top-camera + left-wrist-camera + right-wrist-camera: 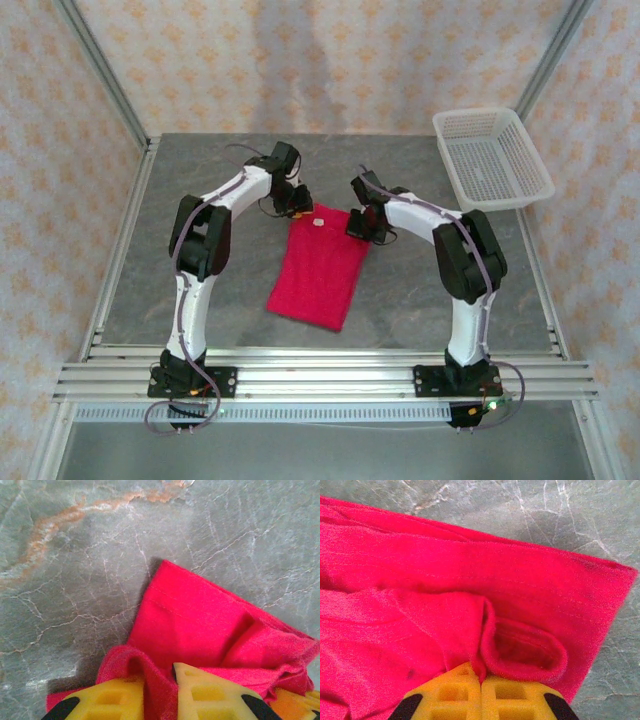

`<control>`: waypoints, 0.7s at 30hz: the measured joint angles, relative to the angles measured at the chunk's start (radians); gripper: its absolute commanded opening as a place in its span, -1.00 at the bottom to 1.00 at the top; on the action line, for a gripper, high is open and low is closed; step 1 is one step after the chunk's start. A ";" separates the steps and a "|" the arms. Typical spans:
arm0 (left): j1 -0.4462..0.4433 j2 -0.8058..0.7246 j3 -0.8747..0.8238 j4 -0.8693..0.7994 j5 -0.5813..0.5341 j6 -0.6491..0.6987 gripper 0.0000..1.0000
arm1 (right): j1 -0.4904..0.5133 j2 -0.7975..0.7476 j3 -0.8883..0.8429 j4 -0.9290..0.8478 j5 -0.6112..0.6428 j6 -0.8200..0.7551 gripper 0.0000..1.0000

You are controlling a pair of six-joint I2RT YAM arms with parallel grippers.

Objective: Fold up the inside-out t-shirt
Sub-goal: Smooth out the T-shirt at the center of the table.

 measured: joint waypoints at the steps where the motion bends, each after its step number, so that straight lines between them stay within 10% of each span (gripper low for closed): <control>1: -0.001 0.000 0.008 -0.006 -0.009 0.000 -0.61 | 0.000 -0.011 0.000 -0.007 0.003 -0.002 -0.93; 14: -0.079 -0.055 0.157 -0.088 -0.090 0.023 -0.57 | 0.000 -0.248 -0.062 -0.049 0.105 -0.017 -0.92; 18: -0.090 -0.024 0.202 -0.091 -0.085 0.030 0.01 | -0.003 -0.255 -0.164 -0.037 0.183 -0.006 -0.68; 21: -0.090 0.027 0.232 -0.091 -0.083 0.045 0.46 | -0.021 -0.254 -0.218 -0.031 0.244 0.020 0.07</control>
